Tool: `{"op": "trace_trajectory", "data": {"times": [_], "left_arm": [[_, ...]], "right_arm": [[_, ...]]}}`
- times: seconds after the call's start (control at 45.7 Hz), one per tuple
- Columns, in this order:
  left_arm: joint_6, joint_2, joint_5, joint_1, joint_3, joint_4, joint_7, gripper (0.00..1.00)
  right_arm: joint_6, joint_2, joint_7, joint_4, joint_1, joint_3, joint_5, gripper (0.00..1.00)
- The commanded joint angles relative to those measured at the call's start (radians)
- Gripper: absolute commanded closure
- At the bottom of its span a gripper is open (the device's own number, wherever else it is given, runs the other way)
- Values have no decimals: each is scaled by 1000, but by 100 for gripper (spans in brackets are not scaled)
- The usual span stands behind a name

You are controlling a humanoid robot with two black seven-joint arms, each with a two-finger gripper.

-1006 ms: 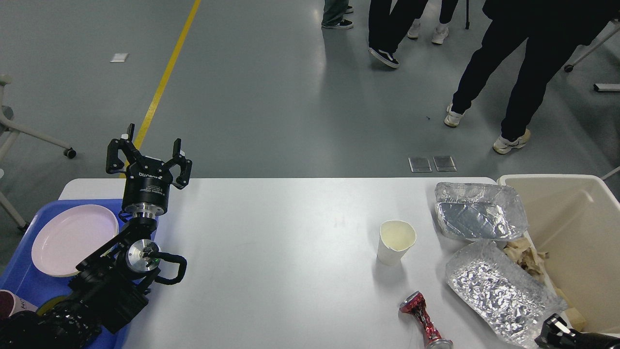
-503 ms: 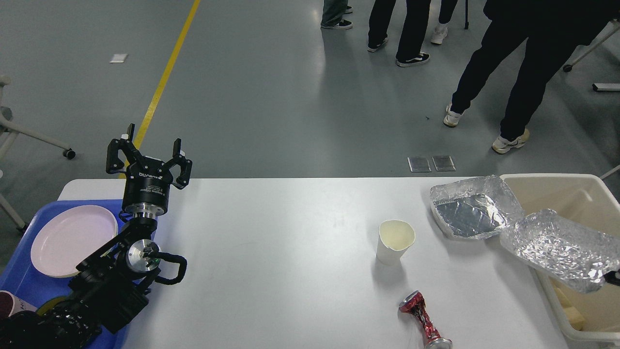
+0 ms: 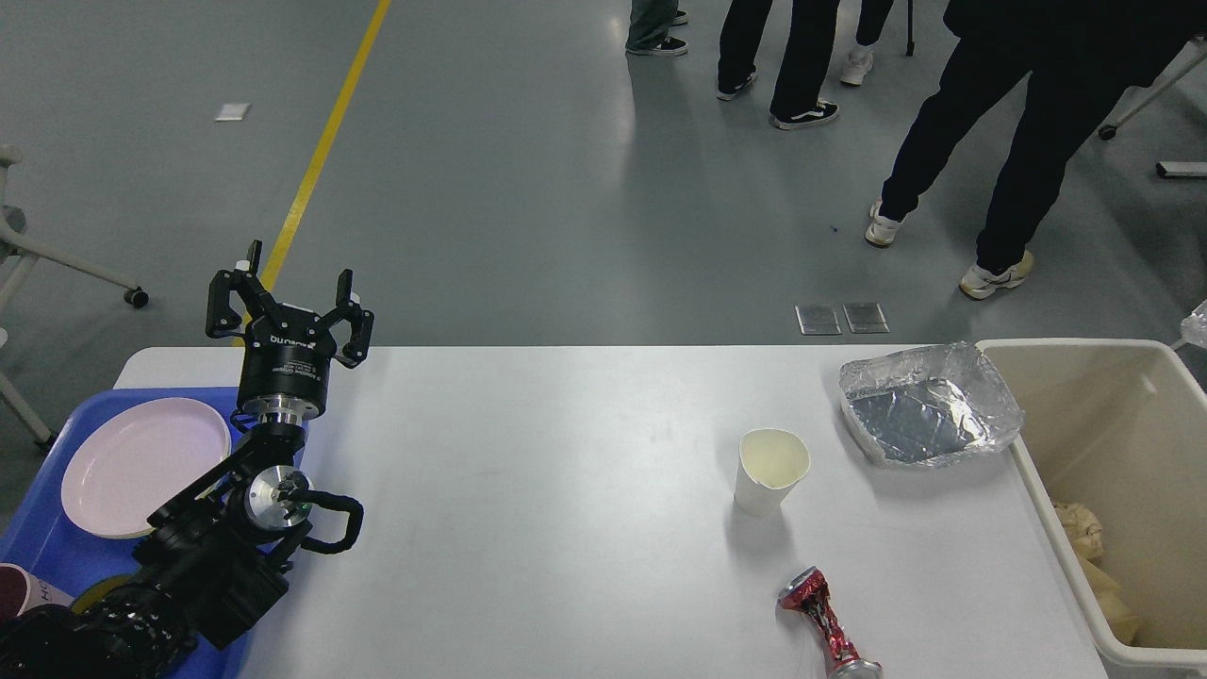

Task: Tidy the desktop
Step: 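Release the foil in the bin and raise the right gripper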

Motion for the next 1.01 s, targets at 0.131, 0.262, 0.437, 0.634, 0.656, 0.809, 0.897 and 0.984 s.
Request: {"op": "trace_trajectory", "data": {"times": [0.131, 0.262, 0.437, 0.634, 0.656, 0.809, 0.897, 0.984], "left_arm": [[0, -1, 0, 0, 0, 0, 1, 3], [0, 1, 0, 0, 0, 0, -1, 3], [0, -1, 0, 0, 0, 0, 1, 3], [0, -1, 0, 0, 0, 0, -1, 3], [0, -1, 0, 0, 0, 0, 1, 3], [0, -1, 0, 0, 0, 0, 1, 3], [0, -1, 0, 0, 0, 0, -1, 3], [0, -1, 0, 0, 0, 0, -1, 3]], "right_arm": [[-11, 149, 2, -179, -159, 3, 4, 100], [-59, 216, 2, -202, -292, 13, 14, 100], [-153, 354, 0, -319, -442, 13, 63, 100], [-156, 448, -3, -449, -544, -1, 164, 0], [-157, 453, -3, -454, -547, -3, 170, 0], [-157, 459, -1, -456, -570, 2, 178, 0], [-157, 459, -1, -456, -579, 6, 178, 0], [-157, 460, -1, -454, -578, 11, 178, 0]]}}
